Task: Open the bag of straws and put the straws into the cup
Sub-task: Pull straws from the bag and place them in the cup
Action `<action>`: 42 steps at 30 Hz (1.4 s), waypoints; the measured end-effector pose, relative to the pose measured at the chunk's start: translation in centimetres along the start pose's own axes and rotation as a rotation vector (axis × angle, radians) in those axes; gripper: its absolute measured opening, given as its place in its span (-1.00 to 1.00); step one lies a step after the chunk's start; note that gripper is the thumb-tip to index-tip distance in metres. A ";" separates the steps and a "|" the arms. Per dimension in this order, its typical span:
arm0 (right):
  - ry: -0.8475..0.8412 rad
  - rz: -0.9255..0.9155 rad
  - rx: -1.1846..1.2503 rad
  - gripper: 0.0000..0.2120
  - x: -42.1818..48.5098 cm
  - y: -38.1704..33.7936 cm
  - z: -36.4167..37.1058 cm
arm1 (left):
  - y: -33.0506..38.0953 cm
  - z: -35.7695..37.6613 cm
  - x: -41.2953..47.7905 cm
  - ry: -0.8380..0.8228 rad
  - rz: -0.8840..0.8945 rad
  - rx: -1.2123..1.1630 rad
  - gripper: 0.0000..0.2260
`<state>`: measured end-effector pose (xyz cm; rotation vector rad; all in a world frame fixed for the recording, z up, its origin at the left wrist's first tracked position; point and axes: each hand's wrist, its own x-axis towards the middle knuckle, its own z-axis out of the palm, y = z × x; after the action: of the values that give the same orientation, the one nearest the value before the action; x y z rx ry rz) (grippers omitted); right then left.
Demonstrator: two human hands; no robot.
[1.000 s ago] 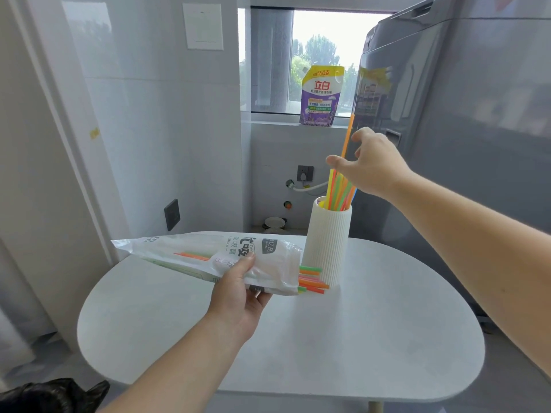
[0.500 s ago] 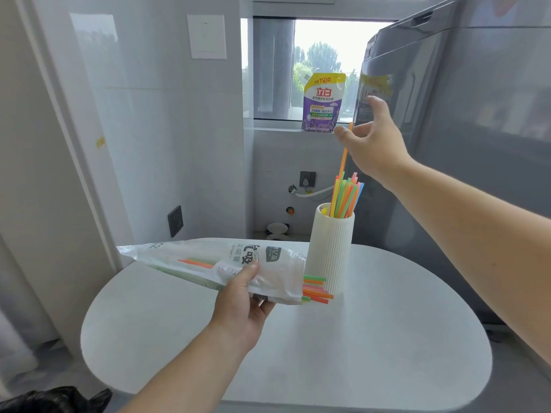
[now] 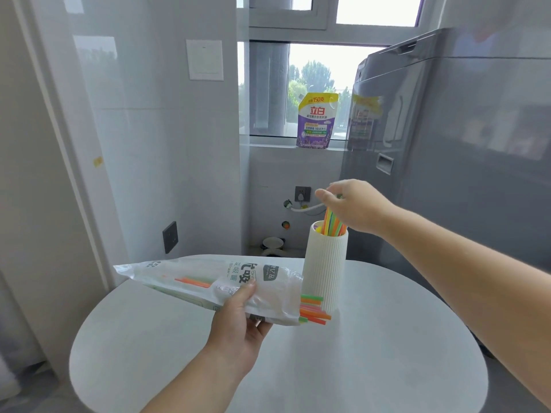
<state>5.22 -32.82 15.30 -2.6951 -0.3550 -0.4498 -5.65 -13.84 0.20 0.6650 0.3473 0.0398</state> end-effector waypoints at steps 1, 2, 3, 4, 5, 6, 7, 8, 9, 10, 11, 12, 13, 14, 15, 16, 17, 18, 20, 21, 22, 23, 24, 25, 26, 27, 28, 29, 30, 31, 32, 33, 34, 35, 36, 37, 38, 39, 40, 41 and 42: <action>0.020 -0.007 -0.005 -0.49 -0.2 0.0 0.0 | 0.0 0.0 0.0 -0.001 0.002 0.000 -0.72; 0.028 -0.019 -0.013 -0.47 -0.3 0.1 0.0 | -0.1 0.0 0.0 0.001 0.002 0.000 -0.69; 0.010 -0.026 -0.030 -0.46 -0.4 0.0 -0.1 | -0.1 0.0 0.0 0.001 0.001 0.001 -0.67; -0.023 -0.026 -0.053 -0.47 -0.5 0.0 -0.2 | -0.1 0.0 0.1 0.001 0.001 0.003 -0.66; -0.048 -0.026 -0.076 -0.47 -0.7 -0.2 -0.3 | -0.1 0.0 0.1 0.001 0.003 0.002 -0.66; -0.018 -0.027 -0.076 -0.48 -1.0 -0.3 -0.3 | -0.1 0.0 0.1 0.001 0.006 0.002 -0.67; 0.081 -0.024 -0.039 -0.51 -1.6 -0.4 -0.4 | -0.1 0.0 0.2 0.001 0.009 0.001 -0.67; 0.229 -0.020 0.029 -0.57 -2.4 -0.8 -0.4 | 0.0 -0.1 0.2 0.000 0.014 0.001 -0.67; 0.386 -0.017 0.125 -0.66 -3.6 -1.3 -0.2 | 0.1 -0.1 0.2 -0.002 0.022 0.004 -0.66; 0.494 -0.013 0.214 -0.74 -5.1 -1.7 0.1 | 0.1 -0.1 0.1 -0.008 0.027 0.009 -0.64; 0.509 0.007 0.273 -0.75 -6.6 -2.1 0.7 | 0.2 -0.1 0.1 -0.012 0.036 0.010 -0.63; 0.443 0.056 0.317 -0.71 -8.1 -2.4 1.7 | 0.3 -0.1 0.1 -0.013 0.045 0.013 -0.62; 0.318 0.141 0.385 -0.66 -9.4 -2.6 2.8 | 0.4 -0.1 0.1 -0.013 0.055 0.017 -0.63; 0.156 0.263 0.491 -0.62 -10.5 -2.6 3.9 | 0.5 -0.1 0.1 -0.011 0.065 0.025 -0.64; -0.014 0.407 0.616 -0.58 -11.4 -2.6 5.0 | 0.6 -0.1 0.1 -0.008 0.073 0.036 -0.66; -0.168 0.549 0.721 -0.56 -12.2 -2.4 6.2 | 0.7 0.0 0.1 -0.010 0.082 0.051 -0.69; -0.273 0.638 0.789 -0.56 -12.9 -2.2 7.2 | 0.7 0.1 0.0 -0.017 0.087 0.069 -0.71; -0.306 0.667 0.825 -0.60 -13.4 -2.0 8.0 | 0.7 0.1 -0.1 -0.024 0.093 0.082 -0.73; -0.266 0.650 0.925 -0.70 -13.9 -1.8 9.0 | 0.6 0.3 -0.2 -0.030 0.104 0.092 -0.75; -0.227 0.622 0.986 -0.73 -13.9 -1.6 9.3 | 0.6 0.4 -0.2 -0.030 0.108 0.095 -0.76; -0.194 0.589 1.038 -0.76 -14.0 -1.6 9.4 | 0.5 0.4 -0.3 -0.032 0.108 0.100 -0.76; -0.173 0.558 1.072 -0.79 -14.0 -1.5 9.4 | 0.4 0.5 -0.4 -0.034 0.105 0.103 -0.75; -0.167 0.534 1.082 -0.81 -14.1 -1.5 9.4 | 0.4 0.5 -0.4 -0.035 0.104 0.106 -0.75; -0.164 0.514 1.075 -0.83 -14.3 -1.5 9.4 | 0.5 0.4 -0.4 -0.034 0.103 0.106 -0.75; -0.155 0.499 1.053 -0.83 -14.4 -1.4 9.4 | 0.5 0.4 -0.3 -0.029 0.102 0.105 -0.75; -0.134 0.487 1.024 -0.82 -14.5 -1.4 9.4 | 0.7 0.2 -0.3 -0.024 0.099 0.102 -0.76; -0.106 0.474 0.992 -0.82 -14.5 -1.3 9.3 | 0.9 0.1 -0.3 -0.023 0.094 0.097 -0.76; -0.072 0.464 0.966 -0.81 -14.6 -1.1 9.2 | 1.0 0.0 -0.3 -0.023 0.089 0.090 -0.76; -0.036 0.458 0.950 -0.80 -14.6 -0.9 9.0 | 1.2 -0.1 -0.3 -0.022 0.088 0.081 -0.76; -0.004 0.456 0.948 -0.79 -14.5 -0.7 8.8 | 1.3 -0.2 -0.3 -0.020 0.089 0.073 -0.76; 0.017 0.458 0.958 -0.78 -14.6 -0.5 8.7 | 1.4 -0.3 -0.3 -0.019 0.092 0.066 -0.75; 0.021 0.463 0.986 -0.76 -14.6 -0.5 8.6 | 1.5 -0.3 -0.3 -0.018 0.094 0.060 -0.75; 0.007 0.468 1.027 -0.74 -14.7 -0.4 8.6 | 1.5 -0.3 -0.3 -0.016 0.094 0.060 -0.76; -0.022 0.471 1.061 -0.73 -14.7 -0.5 8.6 | 1.5 -0.2 -0.4 -0.015 0.092 0.062 -0.78; -0.057 0.473 1.078 -0.72 -14.7 -0.5 8.6 | 1.4 -0.1 -0.4 -0.013 0.088 0.067 -0.80; -0.091 0.475 1.082 -0.72 -14.7 -0.6 8.7 | 1.3 0.0 -0.5 -0.012 0.082 0.072 -0.84; -0.121 0.477 1.085 -0.73 -14.8 -0.6 8.8 | 1.2 0.0 -0.5 -0.010 0.076 0.074 -0.87; -0.145 0.478 1.092 -0.75 -14.7 -0.6 8.8 | 1.1 0.1 -0.6 -0.010 0.072 0.075 -0.88; -0.159 0.481 1.102 -0.76 -14.7 -0.6 8.7 | 1.1 0.1 -0.6 -0.010 0.070 0.075 -0.88; -0.162 0.489 1.113 -0.77 -14.6 -0.4 8.6 | 1.2 0.0 -0.6 -0.009 0.070 0.075 -0.87; -0.154 0.501 1.125 -0.78 -14.4 -0.2 8.3 | 1.3 0.0 -0.6 -0.006 0.072 0.073 -0.85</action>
<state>-5.93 -31.83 2.98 -1.6123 0.0536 0.1135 -6.13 -12.90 1.16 0.7494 0.3203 0.0941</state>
